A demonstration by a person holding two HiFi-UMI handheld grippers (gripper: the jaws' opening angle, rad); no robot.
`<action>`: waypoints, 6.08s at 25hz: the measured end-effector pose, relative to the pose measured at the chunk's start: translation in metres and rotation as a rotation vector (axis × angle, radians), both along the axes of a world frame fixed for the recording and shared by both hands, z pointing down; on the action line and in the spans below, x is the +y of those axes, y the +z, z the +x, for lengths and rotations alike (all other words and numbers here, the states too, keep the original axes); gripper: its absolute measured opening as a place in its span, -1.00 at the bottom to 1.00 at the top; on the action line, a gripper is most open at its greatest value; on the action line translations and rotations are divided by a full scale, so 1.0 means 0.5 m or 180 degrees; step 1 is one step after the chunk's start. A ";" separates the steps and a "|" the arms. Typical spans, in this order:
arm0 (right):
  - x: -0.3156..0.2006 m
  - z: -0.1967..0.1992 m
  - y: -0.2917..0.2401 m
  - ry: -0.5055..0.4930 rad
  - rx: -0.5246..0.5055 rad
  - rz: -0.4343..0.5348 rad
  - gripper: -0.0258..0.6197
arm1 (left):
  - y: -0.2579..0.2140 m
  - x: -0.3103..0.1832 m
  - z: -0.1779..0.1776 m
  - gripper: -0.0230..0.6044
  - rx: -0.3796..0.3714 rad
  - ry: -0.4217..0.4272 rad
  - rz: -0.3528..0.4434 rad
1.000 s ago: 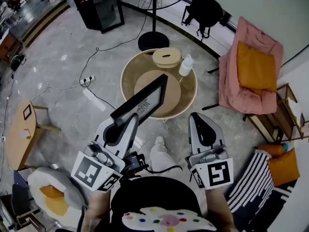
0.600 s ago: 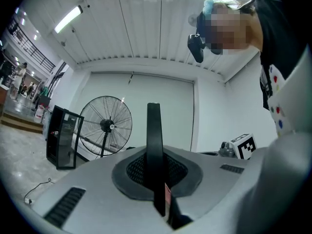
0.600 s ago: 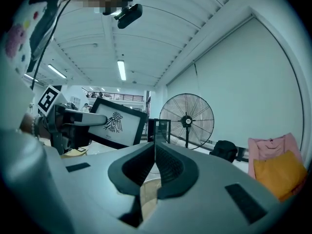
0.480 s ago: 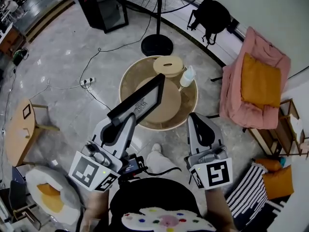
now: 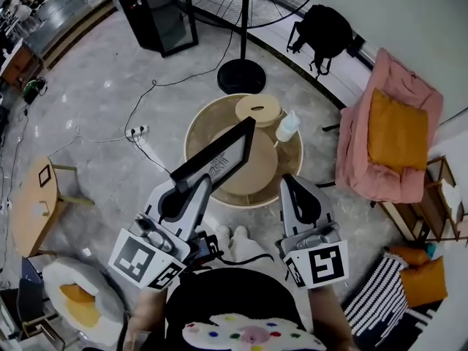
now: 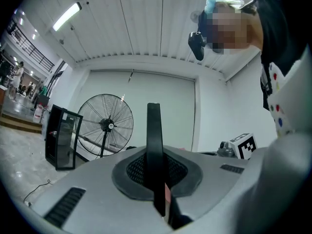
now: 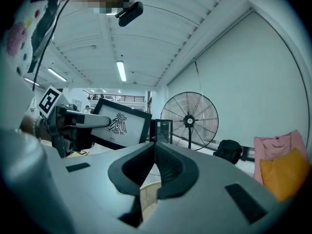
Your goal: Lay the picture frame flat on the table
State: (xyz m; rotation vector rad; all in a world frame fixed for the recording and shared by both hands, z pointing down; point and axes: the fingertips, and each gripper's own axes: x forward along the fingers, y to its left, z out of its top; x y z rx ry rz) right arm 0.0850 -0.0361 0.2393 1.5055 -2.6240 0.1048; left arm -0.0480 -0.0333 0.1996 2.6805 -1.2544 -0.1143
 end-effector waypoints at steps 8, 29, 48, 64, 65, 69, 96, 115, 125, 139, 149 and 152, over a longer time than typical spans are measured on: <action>-0.032 -0.006 -0.030 0.0163 -0.0092 0.0071 -0.81 | -0.004 -0.036 -0.013 -0.85 0.0043 0.0104 0.0025; -0.063 -0.048 -0.020 -0.0186 -0.0279 -0.0040 -0.43 | 0.015 -0.046 0.009 -0.85 0.0276 0.0719 -0.0049; -0.056 -0.065 0.017 -0.0556 -0.0663 -0.0347 -0.63 | 0.036 -0.032 0.011 -0.85 0.0792 0.1275 -0.0333; -0.075 -0.046 0.032 0.0164 -0.0781 -0.0350 -0.65 | 0.066 -0.075 0.011 -0.64 0.0518 0.0634 -0.0406; -0.076 -0.044 0.033 0.0200 -0.0783 -0.0348 -0.65 | 0.068 -0.079 0.009 -0.60 0.0474 0.0563 -0.0391; -0.082 -0.033 0.036 0.0349 -0.0803 -0.0353 -0.65 | 0.081 -0.090 0.005 -0.47 0.0380 0.0364 -0.0446; -0.081 -0.015 0.098 0.0638 -0.0603 -0.0556 -0.65 | 0.157 -0.086 -0.032 -0.61 -0.0258 -0.0200 -0.0612; -0.124 -0.014 0.382 0.0586 -0.0353 -0.1298 -0.65 | 0.434 -0.131 -0.025 -0.61 -0.0490 -0.0107 -0.1324; -0.138 -0.023 0.571 0.0631 -0.0254 -0.1677 -0.65 | 0.625 -0.146 -0.034 -0.61 -0.0554 -0.0105 -0.1720; -0.165 0.011 0.815 0.0774 -0.0200 -0.2130 -0.64 | 0.867 -0.188 0.001 -0.62 -0.0647 0.0027 -0.2176; -0.182 0.008 0.953 0.0733 -0.0042 -0.2413 -0.64 | 1.025 -0.199 0.000 -0.61 -0.0730 -0.0019 -0.2574; -0.190 0.006 0.987 0.0747 -0.0016 -0.2468 -0.64 | 1.060 -0.207 -0.002 -0.61 -0.0789 -0.0011 -0.2636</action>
